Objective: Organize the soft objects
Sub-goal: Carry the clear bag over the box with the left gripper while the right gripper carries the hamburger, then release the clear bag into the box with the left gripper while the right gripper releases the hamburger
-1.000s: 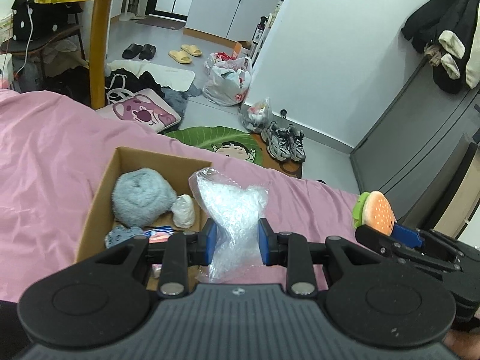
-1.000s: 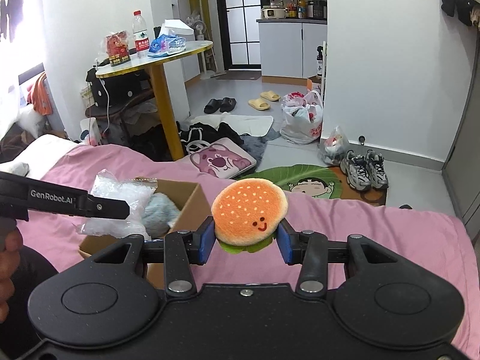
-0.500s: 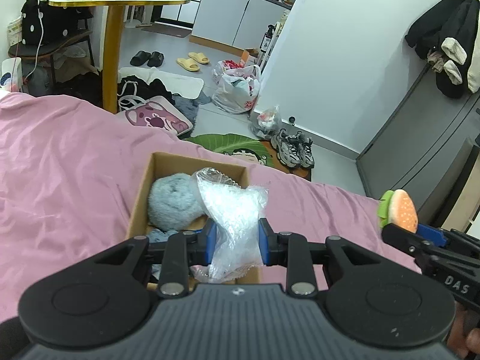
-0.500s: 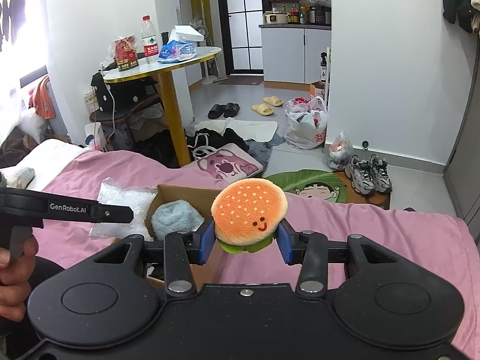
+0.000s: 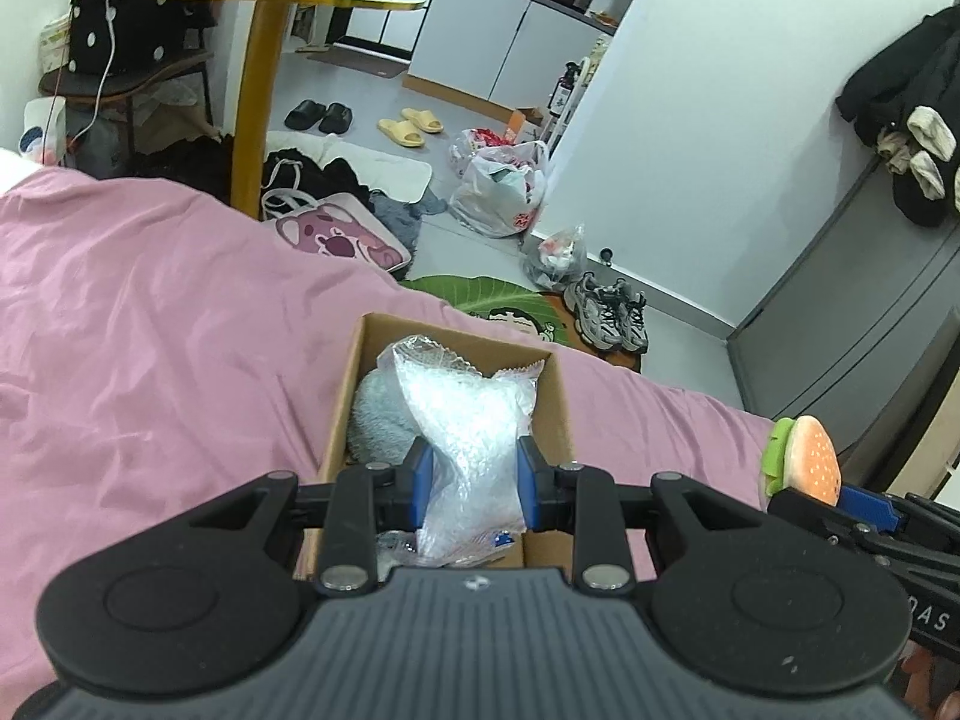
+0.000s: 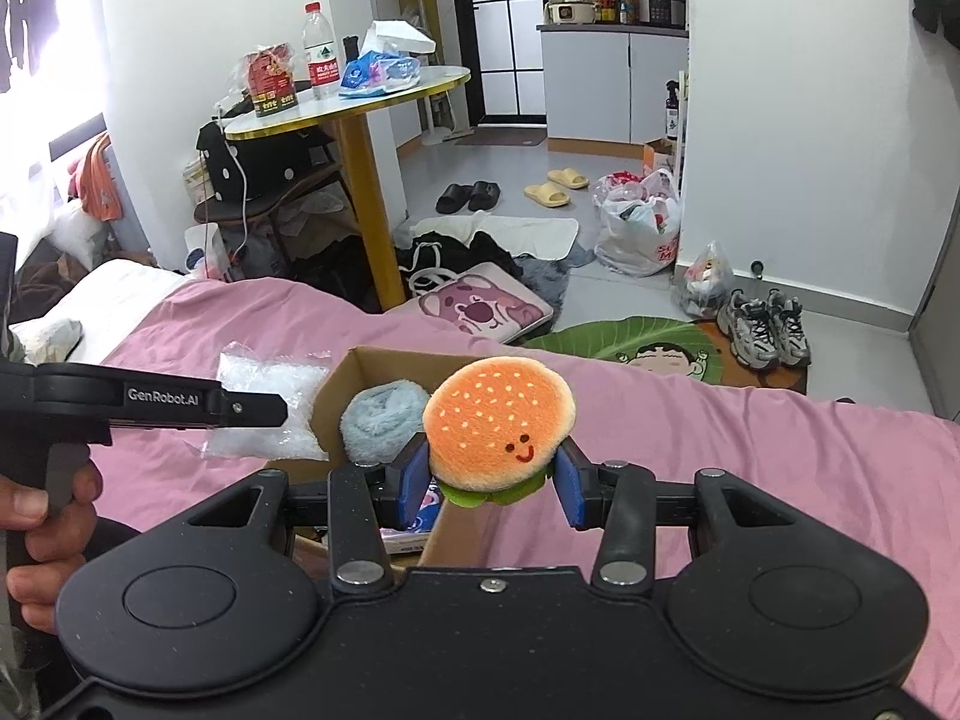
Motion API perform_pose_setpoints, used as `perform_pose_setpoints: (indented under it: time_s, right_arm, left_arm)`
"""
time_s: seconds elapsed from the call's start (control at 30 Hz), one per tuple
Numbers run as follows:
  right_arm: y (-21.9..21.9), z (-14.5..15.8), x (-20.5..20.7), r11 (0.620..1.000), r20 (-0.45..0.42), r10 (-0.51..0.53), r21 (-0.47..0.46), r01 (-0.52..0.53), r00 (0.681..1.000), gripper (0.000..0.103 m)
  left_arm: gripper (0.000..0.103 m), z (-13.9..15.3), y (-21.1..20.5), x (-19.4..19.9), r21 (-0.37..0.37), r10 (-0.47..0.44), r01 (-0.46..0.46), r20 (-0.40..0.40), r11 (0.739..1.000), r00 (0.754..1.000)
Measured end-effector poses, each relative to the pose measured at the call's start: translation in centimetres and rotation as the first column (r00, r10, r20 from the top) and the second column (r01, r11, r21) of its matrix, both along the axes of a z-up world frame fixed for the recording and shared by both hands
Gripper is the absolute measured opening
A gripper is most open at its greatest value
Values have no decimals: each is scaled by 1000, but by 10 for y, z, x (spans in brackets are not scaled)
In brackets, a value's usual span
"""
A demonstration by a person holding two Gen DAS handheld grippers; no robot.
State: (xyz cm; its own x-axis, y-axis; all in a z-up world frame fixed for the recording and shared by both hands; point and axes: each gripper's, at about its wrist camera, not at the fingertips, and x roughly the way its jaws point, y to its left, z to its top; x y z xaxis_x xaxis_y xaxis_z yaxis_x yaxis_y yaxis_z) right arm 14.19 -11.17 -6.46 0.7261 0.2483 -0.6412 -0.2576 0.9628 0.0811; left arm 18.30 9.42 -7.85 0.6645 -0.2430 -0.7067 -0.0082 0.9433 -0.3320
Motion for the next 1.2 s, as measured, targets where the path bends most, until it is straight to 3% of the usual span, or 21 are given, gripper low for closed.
perform_pose_setpoints:
  time_s: [0.53,0.63,0.77,1.07,1.2]
  right_arm:
    - [32,-29,32,998,-94,57,14,-56,994,43]
    - [39,-33,41,995,-120,83,61,-76,989,43]
    - [55,-38,46,992,-137,126,31,-123,983,43]
    - [62,-52,50,990,-169,137,49,-130,976,43]
    - [63,-53,50,989,-175,142,68,-132,974,48]
  left_arm:
    - [28,-45,22,22,-39,31,-35,-102,999,994]
    - [28,-53,25,24,-28,46,-49,-112,998,993]
    - [28,-60,27,30,-24,38,-41,-135,999,990]
    - [46,-70,34,40,-65,43,-54,-163,996,986]
    - [48,-69,32,39,-72,45,-58,-163,996,986]
